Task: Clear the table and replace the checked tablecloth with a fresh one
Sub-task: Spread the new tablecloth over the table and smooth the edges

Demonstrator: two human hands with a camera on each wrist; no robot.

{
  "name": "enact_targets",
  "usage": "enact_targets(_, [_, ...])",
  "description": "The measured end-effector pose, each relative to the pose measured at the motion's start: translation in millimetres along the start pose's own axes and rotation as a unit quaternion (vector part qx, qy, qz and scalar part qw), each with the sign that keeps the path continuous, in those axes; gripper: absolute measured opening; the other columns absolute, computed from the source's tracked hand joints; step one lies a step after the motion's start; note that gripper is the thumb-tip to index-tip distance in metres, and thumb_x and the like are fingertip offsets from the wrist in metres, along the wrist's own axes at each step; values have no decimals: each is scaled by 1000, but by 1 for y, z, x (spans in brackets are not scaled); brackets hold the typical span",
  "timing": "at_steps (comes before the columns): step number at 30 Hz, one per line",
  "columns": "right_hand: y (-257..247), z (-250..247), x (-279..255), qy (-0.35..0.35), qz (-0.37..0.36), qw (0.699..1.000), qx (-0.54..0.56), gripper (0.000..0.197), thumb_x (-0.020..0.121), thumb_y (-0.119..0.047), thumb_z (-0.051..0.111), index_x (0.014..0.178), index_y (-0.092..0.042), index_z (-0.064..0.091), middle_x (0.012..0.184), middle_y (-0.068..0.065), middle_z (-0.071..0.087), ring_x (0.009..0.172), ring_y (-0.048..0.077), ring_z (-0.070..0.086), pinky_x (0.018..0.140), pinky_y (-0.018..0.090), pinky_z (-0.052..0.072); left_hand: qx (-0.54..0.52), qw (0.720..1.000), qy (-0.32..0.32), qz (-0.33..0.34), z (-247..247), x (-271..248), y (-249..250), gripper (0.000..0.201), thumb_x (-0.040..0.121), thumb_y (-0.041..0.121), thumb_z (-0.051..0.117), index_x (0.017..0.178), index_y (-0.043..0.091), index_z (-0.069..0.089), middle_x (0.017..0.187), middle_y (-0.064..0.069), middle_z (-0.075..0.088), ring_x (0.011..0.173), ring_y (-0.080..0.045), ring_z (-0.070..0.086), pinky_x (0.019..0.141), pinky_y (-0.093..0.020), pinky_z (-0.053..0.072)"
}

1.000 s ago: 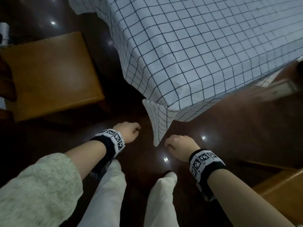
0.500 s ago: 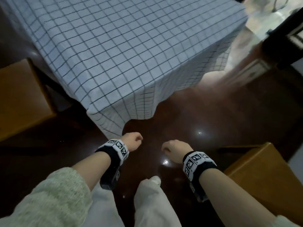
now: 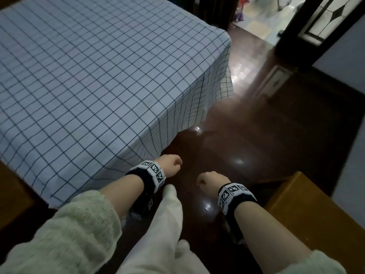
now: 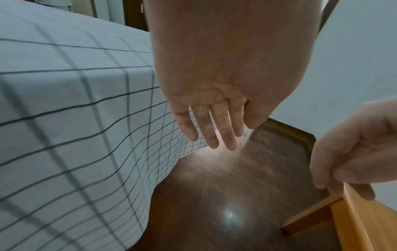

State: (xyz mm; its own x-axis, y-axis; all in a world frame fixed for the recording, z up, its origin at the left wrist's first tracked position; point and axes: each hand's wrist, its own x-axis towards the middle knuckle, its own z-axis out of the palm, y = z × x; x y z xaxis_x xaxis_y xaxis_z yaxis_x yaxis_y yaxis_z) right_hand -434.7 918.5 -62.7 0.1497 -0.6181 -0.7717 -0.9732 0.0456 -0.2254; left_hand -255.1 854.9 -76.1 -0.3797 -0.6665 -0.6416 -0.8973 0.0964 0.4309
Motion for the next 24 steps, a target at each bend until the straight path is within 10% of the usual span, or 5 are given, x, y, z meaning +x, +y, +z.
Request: enact_targets(24, [257, -242, 179, 18, 90, 981, 172, 30, 95, -22, 40, 112, -28, 63, 116, 1, 65, 101, 24, 62, 83, 34, 51, 50, 997, -34, 50, -181, 335, 210, 40, 96, 22, 44, 136, 19, 47, 133, -1, 55, 121, -18, 52, 100, -33, 44])
